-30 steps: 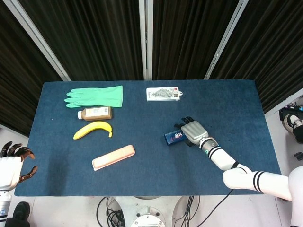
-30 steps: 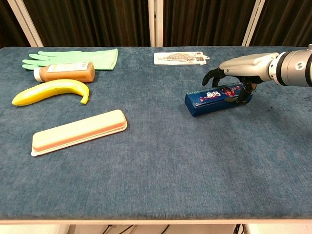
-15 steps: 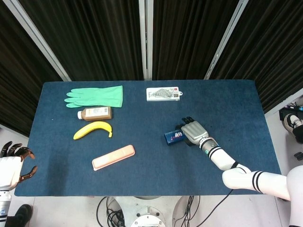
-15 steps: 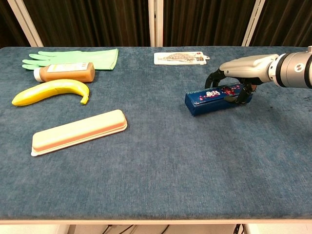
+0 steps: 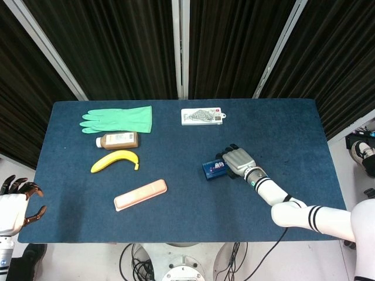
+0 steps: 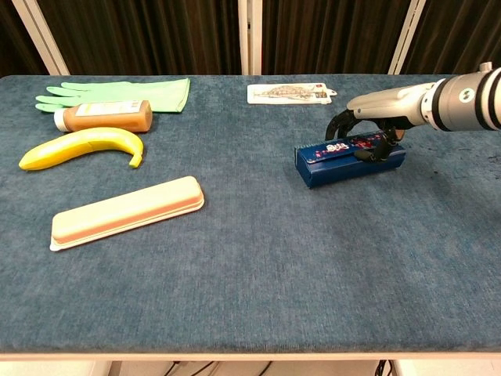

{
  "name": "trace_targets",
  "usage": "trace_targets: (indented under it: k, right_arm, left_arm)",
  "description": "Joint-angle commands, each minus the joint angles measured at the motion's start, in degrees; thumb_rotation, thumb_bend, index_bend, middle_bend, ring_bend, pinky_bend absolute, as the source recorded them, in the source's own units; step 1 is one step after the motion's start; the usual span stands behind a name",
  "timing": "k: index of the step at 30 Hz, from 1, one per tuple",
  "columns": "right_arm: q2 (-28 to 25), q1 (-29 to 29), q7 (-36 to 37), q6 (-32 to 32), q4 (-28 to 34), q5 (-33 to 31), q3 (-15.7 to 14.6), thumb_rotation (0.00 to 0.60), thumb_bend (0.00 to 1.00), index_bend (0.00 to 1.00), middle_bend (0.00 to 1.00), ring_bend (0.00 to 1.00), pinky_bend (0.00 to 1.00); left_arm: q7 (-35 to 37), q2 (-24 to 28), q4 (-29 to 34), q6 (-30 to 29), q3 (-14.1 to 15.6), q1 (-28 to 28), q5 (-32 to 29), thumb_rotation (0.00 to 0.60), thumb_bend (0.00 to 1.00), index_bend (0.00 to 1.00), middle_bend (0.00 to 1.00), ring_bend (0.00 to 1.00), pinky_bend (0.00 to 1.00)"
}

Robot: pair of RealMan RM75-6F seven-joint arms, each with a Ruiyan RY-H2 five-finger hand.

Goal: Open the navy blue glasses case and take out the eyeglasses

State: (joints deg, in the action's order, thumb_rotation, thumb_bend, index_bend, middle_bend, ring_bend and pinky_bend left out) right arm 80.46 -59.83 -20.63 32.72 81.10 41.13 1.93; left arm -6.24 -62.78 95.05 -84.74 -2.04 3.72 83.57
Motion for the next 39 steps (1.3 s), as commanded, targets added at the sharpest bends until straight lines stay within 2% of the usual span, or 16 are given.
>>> trace_targets:
  k: [1,2,4,6,8,9,15,19,21,23,27,31,34,39]
  right_arm:
    - [1.2,-1.8,-0.5,0.0,-1.9,-2.7,0.3,0.6,0.89,0.24,0.37,0.09,0.0]
    - [1.5,-2.5,-0.9,0.2,-2.5,-3.8,0.3,0.6,0.87,0.22,0.35,0.07,0.0]
    - [2.5,-3.8,-1.9,0.4,-3.9,-5.8,0.2,0.6,0.7,0.12,0.28,0.01,0.0]
    - [3.6,-5.0,-2.8,0.4,-5.4,-7.6,0.0,0.6,0.57,0.04,0.22,0.0,0.0]
    - [5.1,-6.2,-3.5,0.5,-7.2,-9.6,0.0,0.6,0.49,0.0,0.15,0.0,0.0]
    - [5.6,-6.7,-3.8,0.4,-7.9,-10.3,0.0,0.6,0.48,0.0,0.12,0.0,0.0]
    - [8.7,-8.7,-4.7,1.1,-12.1,-13.3,0.5,0.6,0.48,0.0,0.02,0.0,0.0]
    - [10.0,-8.8,-5.1,4.5,-14.7,-14.0,1.5,0.6,0.44,0.0,0.0,0.0,0.0]
    - [9.2,-8.4,-5.3,5.9,-13.8,-13.9,1.9,0.6,0.43,0.0,0.0,0.0,0.0]
    - [6.8,-7.2,-4.6,7.1,-10.1,-12.0,2.0,0.6,0.43,0.0,0.0,0.0,0.0]
    - [1.1,-3.0,-2.8,10.3,-1.5,-6.1,0.3,0.6,0.43,0.0,0.07,0.0,0.0]
    - [-3.1,1.1,-0.8,11.3,3.5,-2.8,-1.9,0.6,0.5,0.0,0.19,0.0,0.0]
    - [-3.9,3.0,0.9,9.6,2.8,-2.1,-3.0,0.6,0.57,0.0,0.21,0.0,0.0]
    - [-2.8,4.9,5.0,5.5,-1.3,-0.6,-2.6,0.6,0.65,0.0,0.22,0.0,0.0]
  left_arm:
    - [0.0,0.0,0.0,0.0,0.0,0.0,0.0,0.6,0.25,0.49,0.35,0.17,0.1]
    - [0.0,0.0,-0.1,0.0,0.0,0.0,0.0,0.6,0.25,0.49,0.35,0.17,0.1]
    - [0.0,0.0,-0.1,0.1,0.0,0.1,-0.1,0.6,0.25,0.49,0.35,0.17,0.1]
    - [0.0,0.0,-0.1,0.1,0.0,0.1,-0.1,0.6,0.25,0.49,0.35,0.17,0.1]
    - [0.0,0.0,0.0,0.1,0.0,0.1,-0.1,0.6,0.25,0.49,0.35,0.17,0.1]
    - [0.1,0.0,-0.1,0.1,0.0,0.1,-0.1,0.6,0.25,0.49,0.35,0.17,0.1]
    - [0.3,0.0,-0.1,0.2,0.0,0.1,0.0,0.6,0.25,0.49,0.35,0.17,0.1]
    - [0.4,0.0,-0.1,0.2,0.0,0.1,0.0,0.6,0.25,0.49,0.35,0.17,0.1]
    - [0.5,0.1,-0.1,0.1,0.0,0.1,0.0,0.6,0.25,0.49,0.35,0.17,0.1]
    - [0.7,0.1,0.0,0.2,0.0,0.1,0.0,0.6,0.25,0.49,0.35,0.17,0.1]
    - [0.8,0.2,-0.1,0.3,0.0,0.1,0.0,0.6,0.25,0.49,0.35,0.17,0.1]
    - [0.6,0.2,-0.1,0.2,0.1,0.1,0.2,0.6,0.25,0.49,0.35,0.17,0.1]
    - [0.0,0.1,0.0,0.3,0.1,0.2,0.2,0.6,0.25,0.49,0.35,0.17,0.1]
    - [-0.2,0.0,0.0,0.2,0.0,0.2,0.1,0.6,0.25,0.49,0.35,0.17,0.1]
